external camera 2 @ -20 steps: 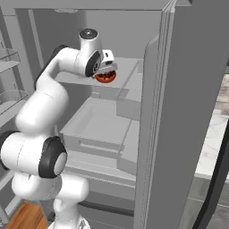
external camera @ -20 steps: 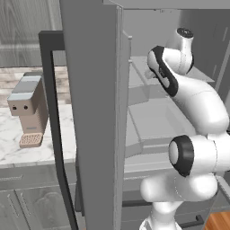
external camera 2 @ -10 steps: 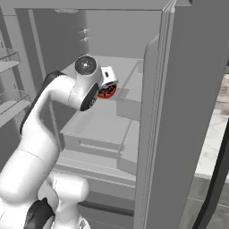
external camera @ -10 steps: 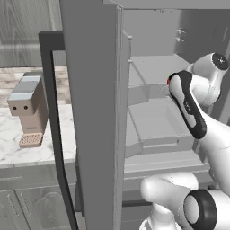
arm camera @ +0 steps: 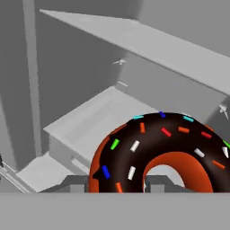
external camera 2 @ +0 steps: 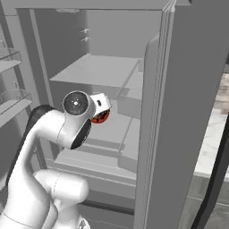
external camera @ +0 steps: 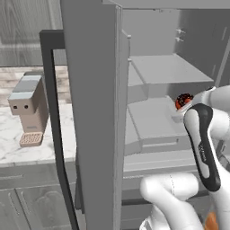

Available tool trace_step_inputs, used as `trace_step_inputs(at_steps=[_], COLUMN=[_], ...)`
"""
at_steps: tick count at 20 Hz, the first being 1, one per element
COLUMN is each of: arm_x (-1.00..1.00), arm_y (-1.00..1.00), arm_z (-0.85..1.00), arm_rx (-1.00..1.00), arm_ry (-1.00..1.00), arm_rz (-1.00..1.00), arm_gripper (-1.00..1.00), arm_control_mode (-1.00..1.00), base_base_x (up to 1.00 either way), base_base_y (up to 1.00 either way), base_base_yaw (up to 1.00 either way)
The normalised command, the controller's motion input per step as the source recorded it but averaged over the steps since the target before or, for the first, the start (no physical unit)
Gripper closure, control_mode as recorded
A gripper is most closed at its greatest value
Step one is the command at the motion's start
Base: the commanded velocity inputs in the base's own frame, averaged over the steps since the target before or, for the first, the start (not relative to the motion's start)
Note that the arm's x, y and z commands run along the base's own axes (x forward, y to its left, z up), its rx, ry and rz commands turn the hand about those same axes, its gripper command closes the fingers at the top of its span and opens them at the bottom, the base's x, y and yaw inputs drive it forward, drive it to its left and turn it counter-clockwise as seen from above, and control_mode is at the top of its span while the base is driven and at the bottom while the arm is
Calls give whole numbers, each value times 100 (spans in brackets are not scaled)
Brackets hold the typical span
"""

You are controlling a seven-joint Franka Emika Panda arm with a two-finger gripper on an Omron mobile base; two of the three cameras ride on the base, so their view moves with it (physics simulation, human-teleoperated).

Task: Take the donut and cupcake from the fridge and place them on the empty tray on the dining counter.

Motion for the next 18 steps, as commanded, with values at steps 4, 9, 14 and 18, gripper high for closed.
trace_step_inputs(at_steps=[4, 9, 14, 18], arm_x=[0, 0, 0, 0], arm_y=[0, 0, 0, 0], arm_z=[0, 0, 0, 0], arm_rx=[0, 0, 0, 0], arm_ry=[0, 0, 0, 0], arm_rz=[0, 0, 0, 0], arm_gripper=[100, 100, 100, 100], arm_control_mode=[100, 100, 100, 100], base_base_x=[-100, -100, -100, -100], base_base_y=[0, -1, 0, 7], base_base_yaw=[4, 7, 4, -13])
